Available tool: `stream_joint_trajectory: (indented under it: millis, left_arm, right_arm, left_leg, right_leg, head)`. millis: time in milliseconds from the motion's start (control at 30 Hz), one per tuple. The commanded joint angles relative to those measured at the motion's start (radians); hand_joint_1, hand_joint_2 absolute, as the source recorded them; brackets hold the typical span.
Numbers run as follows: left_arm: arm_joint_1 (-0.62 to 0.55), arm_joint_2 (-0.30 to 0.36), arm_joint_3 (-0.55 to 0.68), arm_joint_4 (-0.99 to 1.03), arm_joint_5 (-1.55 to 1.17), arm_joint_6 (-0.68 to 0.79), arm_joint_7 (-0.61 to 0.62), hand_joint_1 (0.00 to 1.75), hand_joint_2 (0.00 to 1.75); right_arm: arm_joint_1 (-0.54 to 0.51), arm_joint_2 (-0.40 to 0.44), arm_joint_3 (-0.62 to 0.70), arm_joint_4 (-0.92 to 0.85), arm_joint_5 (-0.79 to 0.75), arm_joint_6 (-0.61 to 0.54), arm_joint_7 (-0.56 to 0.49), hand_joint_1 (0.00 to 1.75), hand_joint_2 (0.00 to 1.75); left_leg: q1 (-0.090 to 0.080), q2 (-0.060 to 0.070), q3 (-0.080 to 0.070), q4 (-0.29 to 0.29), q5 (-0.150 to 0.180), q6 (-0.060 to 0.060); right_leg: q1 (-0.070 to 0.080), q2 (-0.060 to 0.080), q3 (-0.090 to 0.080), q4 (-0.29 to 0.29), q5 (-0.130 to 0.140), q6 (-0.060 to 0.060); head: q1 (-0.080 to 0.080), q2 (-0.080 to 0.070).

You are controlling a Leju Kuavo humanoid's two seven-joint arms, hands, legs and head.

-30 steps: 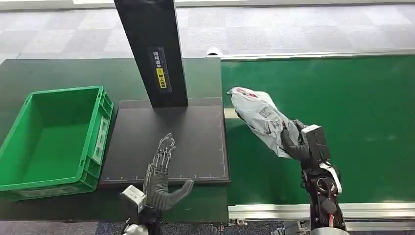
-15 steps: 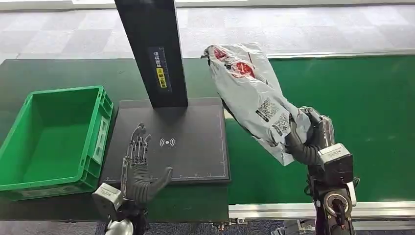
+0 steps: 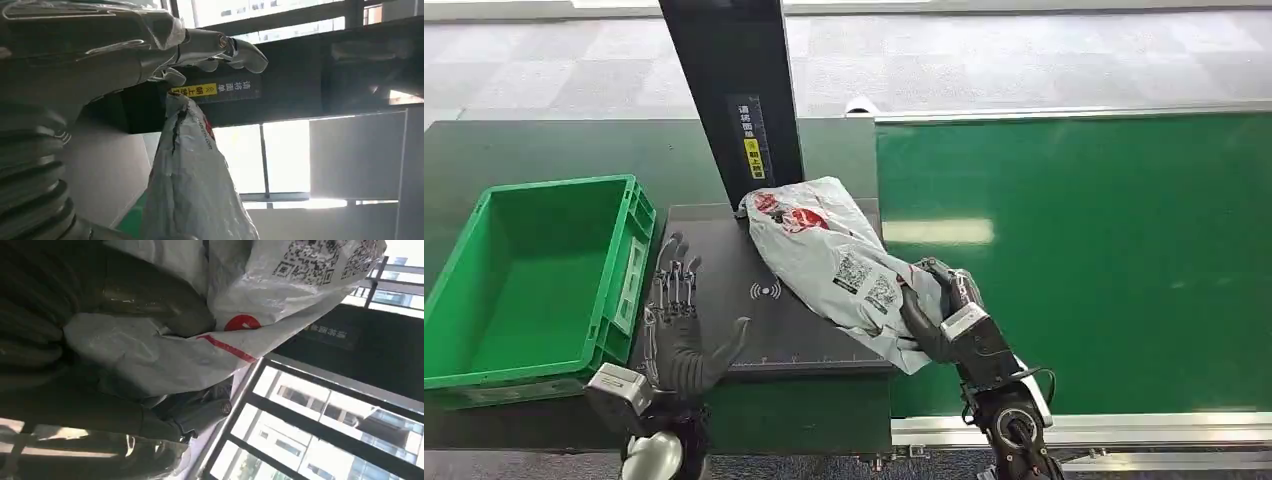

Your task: Moved the parcel from conveyor to table for the left to box.

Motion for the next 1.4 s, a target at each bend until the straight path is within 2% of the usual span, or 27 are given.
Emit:
stream_joint_trajectory:
  millis: [33, 133, 233, 267, 300, 767, 933, 967, 1067, 1100, 1133, 1200, 1267, 1300, 1333, 1367, 1400]
  left_arm:
    - [-0.027, 0.052, 0.054, 0.034, 0.031, 0.054, -0.004, 0.00, 1.75]
    - [-0.017, 0.048, 0.060, 0.033, 0.040, 0.059, -0.012, 0.00, 1.75]
    - [-0.029, 0.034, 0.048, 0.035, 0.038, 0.057, -0.011, 0.00, 1.75]
    - [-0.038, 0.035, 0.043, 0.040, 0.037, 0.053, -0.008, 0.00, 1.75]
    - [-0.046, 0.035, 0.041, 0.045, 0.037, 0.051, -0.005, 0.00, 1.75]
    - [-0.040, 0.045, 0.040, 0.048, 0.037, 0.049, -0.001, 0.00, 1.75]
    - [-0.052, 0.051, 0.033, 0.063, 0.038, 0.043, -0.001, 0.00, 1.75]
    - [-0.051, 0.051, 0.033, 0.064, 0.039, 0.040, -0.001, 0.00, 1.75]
    - [-0.051, 0.039, 0.015, 0.079, 0.047, -0.002, -0.008, 0.00, 1.75]
    - [-0.054, 0.038, -0.014, 0.096, 0.050, -0.046, -0.005, 0.00, 1.75]
    - [-0.057, 0.027, -0.023, 0.110, 0.049, -0.045, -0.007, 0.00, 1.75]
    - [-0.071, 0.014, -0.112, 0.173, -0.007, -0.102, 0.009, 0.00, 1.75]
    - [-0.095, -0.021, -0.181, 0.255, -0.045, -0.149, 0.033, 0.00, 1.75]
    - [-0.121, -0.023, -0.235, 0.317, -0.096, -0.207, 0.101, 0.00, 1.75]
    - [-0.137, -0.046, -0.251, 0.366, -0.112, -0.218, 0.105, 0.00, 1.75]
    - [-0.182, -0.057, -0.308, 0.473, -0.164, -0.277, 0.162, 0.00, 1.75]
    - [-0.191, -0.071, -0.310, 0.504, -0.174, -0.272, 0.158, 0.00, 1.75]
  right_arm:
    - [-0.083, 0.030, 0.050, 0.248, 0.039, -0.044, 0.053, 1.75, 1.75]
    - [-0.088, 0.027, 0.029, 0.263, 0.078, -0.087, 0.067, 1.75, 1.75]
    - [-0.082, 0.009, 0.017, 0.270, 0.079, -0.081, 0.062, 1.75, 1.75]
    - [-0.086, 0.004, 0.022, 0.279, 0.086, -0.077, 0.066, 0.61, 1.75]
    - [-0.089, 0.003, 0.023, 0.287, 0.089, -0.075, 0.067, 0.00, 1.75]
    - [-0.081, 0.007, 0.017, 0.278, 0.102, -0.073, 0.067, 0.00, 1.75]
    - [-0.045, 0.002, 0.022, 0.185, 0.059, -0.028, -0.003, 0.00, 1.75]
    - [-0.035, 0.001, 0.027, 0.152, 0.055, -0.022, -0.013, 0.00, 1.75]
    - [0.025, -0.019, 0.036, -0.046, -0.041, 0.066, -0.173, 0.00, 1.75]
    - [0.049, -0.023, 0.021, -0.157, -0.080, 0.066, -0.273, 0.00, 1.75]
    - [0.065, -0.034, 0.012, -0.225, -0.093, 0.081, -0.242, 0.00, 1.75]
    - [0.115, -0.032, -0.072, -0.425, -0.147, 0.030, -0.327, 0.00, 1.75]
    - [0.163, -0.036, -0.159, -0.560, -0.173, -0.008, -0.329, 0.00, 1.75]
    - [0.179, -0.029, -0.197, -0.595, -0.188, -0.015, -0.342, 0.00, 1.75]
    - [0.197, -0.029, -0.223, -0.624, -0.195, -0.008, -0.346, 0.00, 1.75]
    - [0.207, -0.015, -0.248, -0.639, -0.196, 0.008, -0.360, 0.00, 1.75]
    - [0.210, -0.011, -0.254, -0.642, -0.194, 0.014, -0.362, 0.00, 1.75]
  left_leg:
    - [0.001, 0.003, 0.000, -0.001, 0.001, 0.000]
    - [0.000, 0.003, 0.000, -0.001, 0.001, 0.000]
    - [0.000, 0.001, 0.000, -0.001, 0.001, 0.000]
    - [0.000, 0.000, -0.002, -0.001, 0.002, 0.001]
    - [0.000, 0.000, -0.001, -0.001, 0.001, 0.001]
    - [0.000, 0.000, -0.001, -0.001, 0.001, 0.001]
    - [0.000, -0.001, -0.002, -0.001, 0.002, 0.001]
    - [0.000, -0.001, -0.001, 0.000, 0.001, 0.000]
    - [0.000, -0.002, -0.003, 0.001, 0.001, 0.001]
    - [0.000, -0.003, -0.003, 0.001, 0.001, 0.001]
    - [0.000, -0.003, -0.003, 0.001, 0.001, 0.001]
    - [-0.001, -0.006, -0.005, 0.002, 0.001, 0.001]
    - [-0.001, -0.010, -0.005, 0.002, 0.002, 0.002]
    - [-0.001, -0.008, -0.004, 0.001, 0.002, 0.001]
    - [-0.002, -0.013, -0.005, 0.002, 0.003, 0.002]
    - [-0.003, -0.011, -0.003, 0.001, 0.002, 0.002]
    - [-0.003, -0.013, -0.004, 0.001, 0.003, 0.002]
  right_leg:
    - [0.001, 0.003, -0.001, -0.001, 0.002, -0.001]
    - [0.001, 0.002, -0.001, -0.001, 0.002, -0.001]
    - [0.000, 0.001, -0.001, -0.001, 0.001, -0.001]
    - [0.001, -0.001, -0.001, -0.002, 0.002, -0.001]
    - [0.000, -0.001, -0.001, -0.001, 0.001, 0.000]
    - [0.000, 0.000, -0.002, -0.001, 0.001, -0.001]
    - [0.000, -0.001, -0.002, -0.001, 0.002, 0.000]
    - [0.000, -0.001, -0.002, 0.000, 0.001, 0.000]
    - [0.000, -0.002, -0.003, 0.000, 0.001, -0.001]
    - [0.000, -0.003, -0.003, 0.000, 0.000, 0.000]
    - [0.000, -0.004, -0.003, 0.000, 0.000, 0.000]
    - [-0.001, -0.006, -0.004, 0.001, 0.000, 0.000]
    - [-0.001, -0.010, -0.003, 0.001, -0.001, 0.000]
    - [-0.001, -0.008, -0.003, 0.000, -0.001, 0.001]
    - [-0.002, -0.013, -0.002, 0.000, -0.001, 0.001]
    - [-0.003, -0.011, -0.002, -0.001, -0.001, 0.001]
    - [-0.003, -0.013, -0.002, -0.002, 0.000, 0.001]
  head:
    - [0.000, 0.000]
    - [0.000, 0.000]
    - [0.000, 0.000]
    - [0.000, 0.000]
    - [0.000, 0.000]
    - [0.000, 0.000]
    - [0.000, 0.000]
    - [0.000, 0.000]
    - [0.000, 0.000]
    - [0.000, 0.000]
    - [0.000, 0.000]
    - [0.000, 0.000]
    - [0.000, 0.000]
    - [0.000, 0.000]
    - [0.000, 0.000]
    - [0.000, 0.000]
    - [0.000, 0.000]
